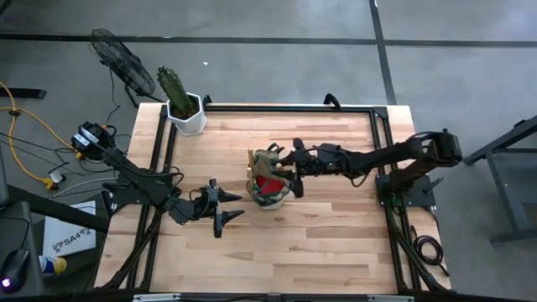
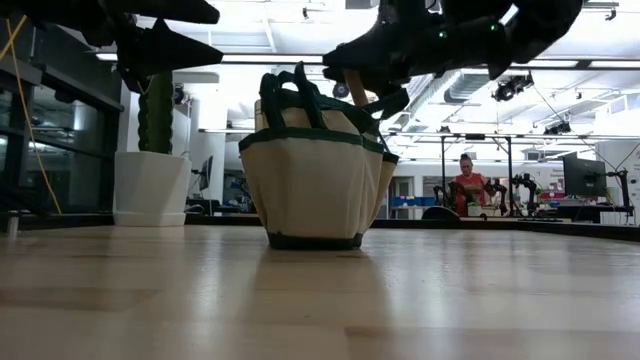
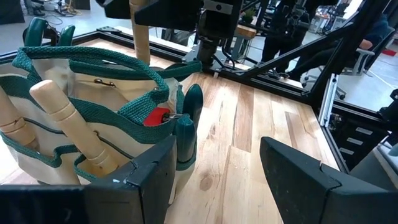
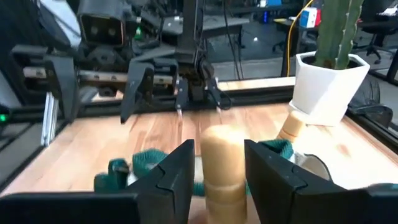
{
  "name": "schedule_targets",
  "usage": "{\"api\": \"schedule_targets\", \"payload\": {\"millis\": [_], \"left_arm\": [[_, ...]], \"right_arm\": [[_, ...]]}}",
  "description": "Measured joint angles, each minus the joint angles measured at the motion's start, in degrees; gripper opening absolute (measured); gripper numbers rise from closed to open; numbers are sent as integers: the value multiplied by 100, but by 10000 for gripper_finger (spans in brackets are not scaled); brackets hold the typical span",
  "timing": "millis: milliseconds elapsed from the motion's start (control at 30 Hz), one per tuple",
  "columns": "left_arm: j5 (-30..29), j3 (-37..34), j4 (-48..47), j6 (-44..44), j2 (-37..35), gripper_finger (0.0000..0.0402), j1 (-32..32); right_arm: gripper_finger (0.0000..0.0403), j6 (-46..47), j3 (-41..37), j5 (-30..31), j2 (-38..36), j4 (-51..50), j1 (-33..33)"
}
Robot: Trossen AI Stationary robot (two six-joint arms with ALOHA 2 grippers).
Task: Pick & Place Garden tools in Gardening bag
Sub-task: Put the brown hand rake into the gardening bag
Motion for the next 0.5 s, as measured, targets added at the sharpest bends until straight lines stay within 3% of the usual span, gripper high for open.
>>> {"api": "schedule_targets", "payload": {"millis": [300,500], "left_arm": [[0,0,7,0,0,225,0],[0,0,9,1,0,225,0]], "right_arm": [[127,-355,0,-190,-459,-641,-1],[154,-305,0,-861,-472,-763,-150]]}}
